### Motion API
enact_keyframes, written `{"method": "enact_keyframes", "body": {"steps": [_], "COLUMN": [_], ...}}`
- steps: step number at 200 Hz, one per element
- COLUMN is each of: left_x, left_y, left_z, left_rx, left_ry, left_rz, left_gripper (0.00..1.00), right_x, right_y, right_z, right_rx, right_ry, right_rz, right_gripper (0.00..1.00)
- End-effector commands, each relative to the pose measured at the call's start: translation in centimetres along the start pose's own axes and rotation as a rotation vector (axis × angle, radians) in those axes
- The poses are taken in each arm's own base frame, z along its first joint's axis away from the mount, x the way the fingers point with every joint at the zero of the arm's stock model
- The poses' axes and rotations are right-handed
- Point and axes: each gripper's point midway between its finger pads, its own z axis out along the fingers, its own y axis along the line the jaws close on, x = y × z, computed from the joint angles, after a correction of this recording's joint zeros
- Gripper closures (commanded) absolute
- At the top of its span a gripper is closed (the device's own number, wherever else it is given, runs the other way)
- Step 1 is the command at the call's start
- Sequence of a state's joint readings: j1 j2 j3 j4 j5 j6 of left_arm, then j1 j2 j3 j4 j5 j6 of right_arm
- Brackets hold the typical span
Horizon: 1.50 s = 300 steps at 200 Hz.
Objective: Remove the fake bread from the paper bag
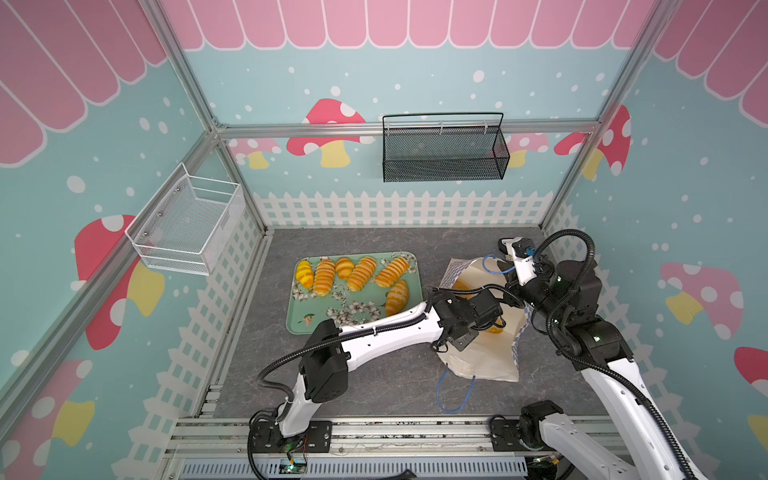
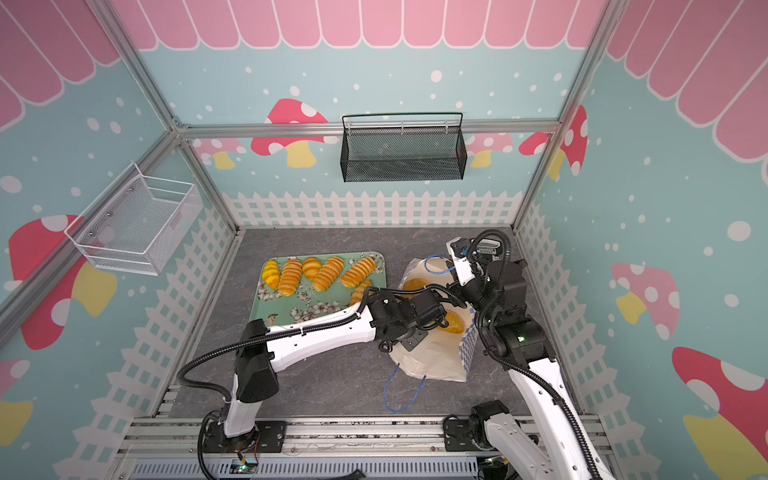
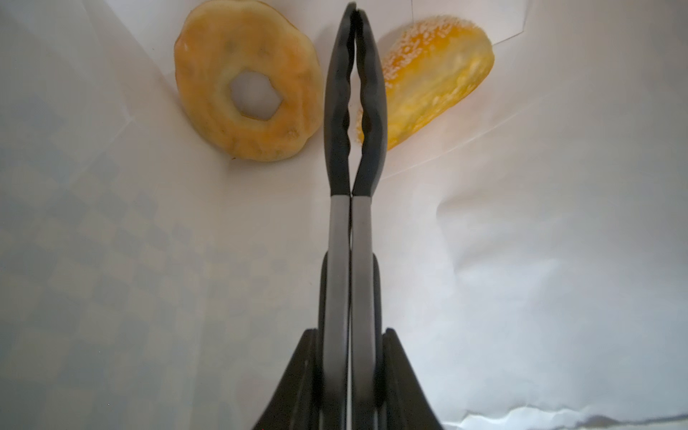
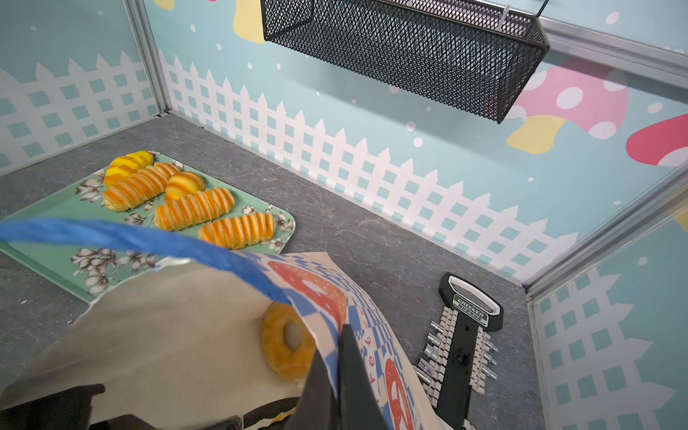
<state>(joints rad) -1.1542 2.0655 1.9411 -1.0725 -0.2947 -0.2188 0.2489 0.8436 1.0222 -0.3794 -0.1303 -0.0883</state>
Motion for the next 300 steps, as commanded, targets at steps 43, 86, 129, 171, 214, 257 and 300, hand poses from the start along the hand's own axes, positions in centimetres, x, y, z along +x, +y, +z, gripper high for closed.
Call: {"method": "enact_keyframes", "body": {"steps": [43, 86, 129, 171, 214, 257, 300], "left_x": [-0.9, -0.7, -0.7, -1.0, -1.8, -1.6, -0.8], "left_y": [0.1, 0.0, 0.1, 1.0, 1.4, 2.3, 2.1], "left_z": [-1.3, -0.8, -0.3, 0.5, 0.0, 0.4, 1.8], "left_rx": [-0.004, -0.009, -0.027, -0.09, -0.12, -0.111, -0.085], "left_ry": [-0.056, -0.062, -0.102, -0.086, -0.103, -0.067, -0.024], "left_rz": [0.132, 0.265, 0.439, 0.519, 0.54, 0.532, 0.561], "left_gripper": [0.6, 0.57, 0.55, 0.53, 0.52, 0.49, 0.49], "right_x": [-0.7, -0.8, -0.9, -0.8, -0.8, -0.8, -1.2], "right_y": [0.8, 1.1, 1.1, 1.4, 1.6, 1.6, 1.6], "right_z": [-0.6, -0.6, -0.7, -0.8, -0.7, -0.7, -0.9], "right_rx": [-0.039, -0.057, -0.059, -0.075, -0.088, -0.09, -0.091], "right_ry": [-0.027, -0.033, -0.026, -0.025, -0.019, -0.021, -0.028], "right_rz": [-0.007, -0.008, -0.017, -0.026, -0.033, -0.037, -0.036], "right_gripper": [1.0, 1.0, 1.0, 1.0, 1.0, 1.0, 1.0]}}
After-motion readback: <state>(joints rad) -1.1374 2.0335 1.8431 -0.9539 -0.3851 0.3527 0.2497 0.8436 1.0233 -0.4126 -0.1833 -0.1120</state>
